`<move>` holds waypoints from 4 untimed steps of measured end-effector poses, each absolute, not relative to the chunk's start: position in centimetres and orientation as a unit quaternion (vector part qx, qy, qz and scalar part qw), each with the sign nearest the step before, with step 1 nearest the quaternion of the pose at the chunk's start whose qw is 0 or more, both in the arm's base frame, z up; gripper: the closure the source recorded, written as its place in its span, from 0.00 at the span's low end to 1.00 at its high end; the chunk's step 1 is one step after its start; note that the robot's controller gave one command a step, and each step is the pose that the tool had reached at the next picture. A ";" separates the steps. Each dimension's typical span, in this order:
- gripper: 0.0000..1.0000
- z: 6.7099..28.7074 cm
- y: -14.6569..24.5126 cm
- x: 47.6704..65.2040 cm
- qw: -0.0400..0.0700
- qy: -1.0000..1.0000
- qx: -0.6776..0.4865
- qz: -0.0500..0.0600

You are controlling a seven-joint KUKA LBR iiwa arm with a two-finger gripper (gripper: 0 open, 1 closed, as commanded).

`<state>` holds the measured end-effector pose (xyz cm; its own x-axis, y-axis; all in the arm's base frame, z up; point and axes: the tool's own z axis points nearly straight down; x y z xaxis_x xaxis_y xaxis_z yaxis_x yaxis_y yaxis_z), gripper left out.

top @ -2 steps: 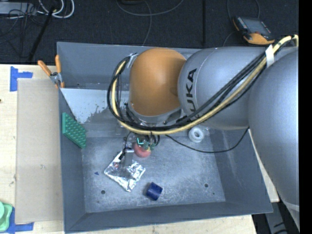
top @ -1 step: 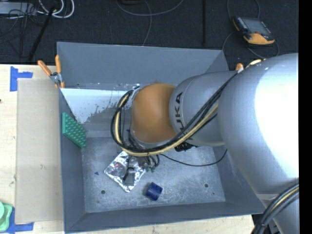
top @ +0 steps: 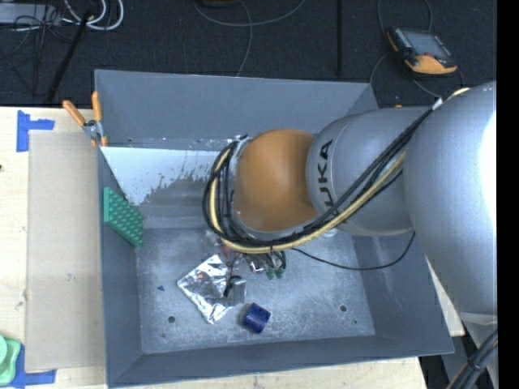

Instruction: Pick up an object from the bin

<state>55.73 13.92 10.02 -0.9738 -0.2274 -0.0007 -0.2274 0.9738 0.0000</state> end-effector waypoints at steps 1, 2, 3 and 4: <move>0.00 10.0 13.4 56.4 0.001 0.993 -0.116 0.000; 0.00 6.8 12.6 57.2 -0.001 0.998 -0.065 0.000; 0.00 6.8 12.6 57.2 -0.002 0.998 -0.064 0.000; 1.00 6.9 12.6 57.3 -0.001 0.998 -0.063 0.000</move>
Offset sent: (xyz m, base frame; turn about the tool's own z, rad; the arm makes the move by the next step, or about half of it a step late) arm 0.0059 -0.0055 -0.0002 -0.0038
